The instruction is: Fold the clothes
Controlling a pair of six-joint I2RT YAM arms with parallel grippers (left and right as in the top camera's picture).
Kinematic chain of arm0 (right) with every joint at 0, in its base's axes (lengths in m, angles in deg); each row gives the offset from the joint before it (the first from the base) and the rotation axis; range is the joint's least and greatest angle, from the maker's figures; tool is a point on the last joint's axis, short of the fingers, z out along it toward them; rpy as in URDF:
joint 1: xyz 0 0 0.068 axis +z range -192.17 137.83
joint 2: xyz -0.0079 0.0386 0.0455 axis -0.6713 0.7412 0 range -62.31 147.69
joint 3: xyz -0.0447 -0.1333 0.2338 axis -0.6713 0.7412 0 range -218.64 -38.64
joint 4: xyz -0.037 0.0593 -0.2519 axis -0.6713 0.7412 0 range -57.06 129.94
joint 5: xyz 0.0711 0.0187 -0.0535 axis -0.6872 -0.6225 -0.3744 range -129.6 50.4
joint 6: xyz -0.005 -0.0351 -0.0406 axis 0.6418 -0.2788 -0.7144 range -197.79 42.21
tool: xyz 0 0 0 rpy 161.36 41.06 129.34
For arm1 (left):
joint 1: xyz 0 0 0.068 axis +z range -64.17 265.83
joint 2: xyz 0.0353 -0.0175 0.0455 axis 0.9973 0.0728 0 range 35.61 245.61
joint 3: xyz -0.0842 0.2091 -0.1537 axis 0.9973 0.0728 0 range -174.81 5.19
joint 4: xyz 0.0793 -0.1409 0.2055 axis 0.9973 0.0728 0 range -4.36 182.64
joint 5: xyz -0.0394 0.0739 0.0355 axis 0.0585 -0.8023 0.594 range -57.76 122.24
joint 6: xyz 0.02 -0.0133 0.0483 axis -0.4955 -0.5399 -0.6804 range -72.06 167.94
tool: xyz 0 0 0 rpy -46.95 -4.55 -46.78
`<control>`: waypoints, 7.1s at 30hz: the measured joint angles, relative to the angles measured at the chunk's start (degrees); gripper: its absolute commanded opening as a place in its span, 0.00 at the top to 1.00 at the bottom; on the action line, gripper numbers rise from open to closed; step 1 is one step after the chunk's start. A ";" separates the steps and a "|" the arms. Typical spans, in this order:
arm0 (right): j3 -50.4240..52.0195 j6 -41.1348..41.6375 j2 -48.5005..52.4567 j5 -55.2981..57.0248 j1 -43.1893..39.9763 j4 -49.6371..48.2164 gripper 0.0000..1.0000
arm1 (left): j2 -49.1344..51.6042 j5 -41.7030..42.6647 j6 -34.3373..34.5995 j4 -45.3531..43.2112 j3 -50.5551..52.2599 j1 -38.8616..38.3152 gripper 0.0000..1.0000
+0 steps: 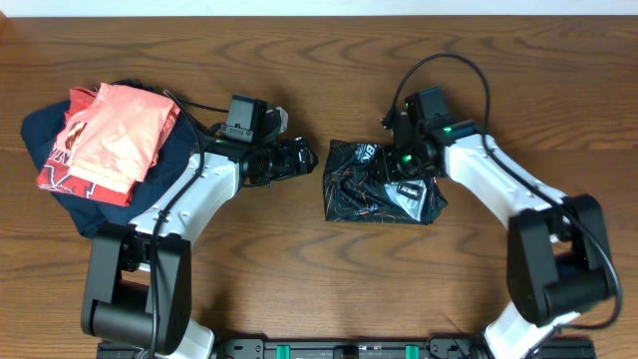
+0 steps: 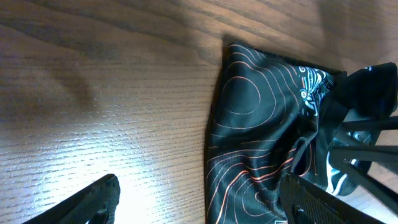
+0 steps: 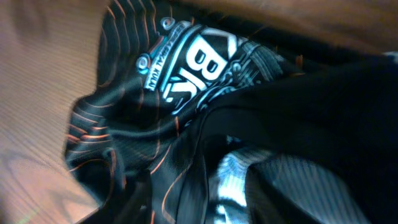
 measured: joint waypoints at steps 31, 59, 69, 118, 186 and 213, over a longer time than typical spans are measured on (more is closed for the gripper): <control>0.28 1.44 -4.02 11.72 -10.45 17.05 0.73 | 0.00 0.02 -0.04 0.04 0.00 0.00 0.16; 10.01 -3.28 -3.96 17.07 -2.51 11.02 0.99 | 0.00 0.02 -1.09 0.42 0.00 0.00 0.16; 8.57 -0.68 -7.13 27.19 -2.62 18.45 0.98 | 0.00 0.02 -1.09 0.76 0.00 0.00 0.16; 4.00 3.52 -35.39 30.91 -6.43 31.89 0.39 | 19.19 9.53 -5.97 -34.23 -0.94 -15.10 0.90; 4.00 3.08 -35.39 30.86 -10.01 28.98 0.31 | -13.99 3.61 -5.73 -23.63 -0.94 56.00 0.02; 4.00 3.10 -34.34 25.09 -10.86 23.67 0.01 | -5.44 5.53 -8.02 -13.03 -0.98 47.65 0.02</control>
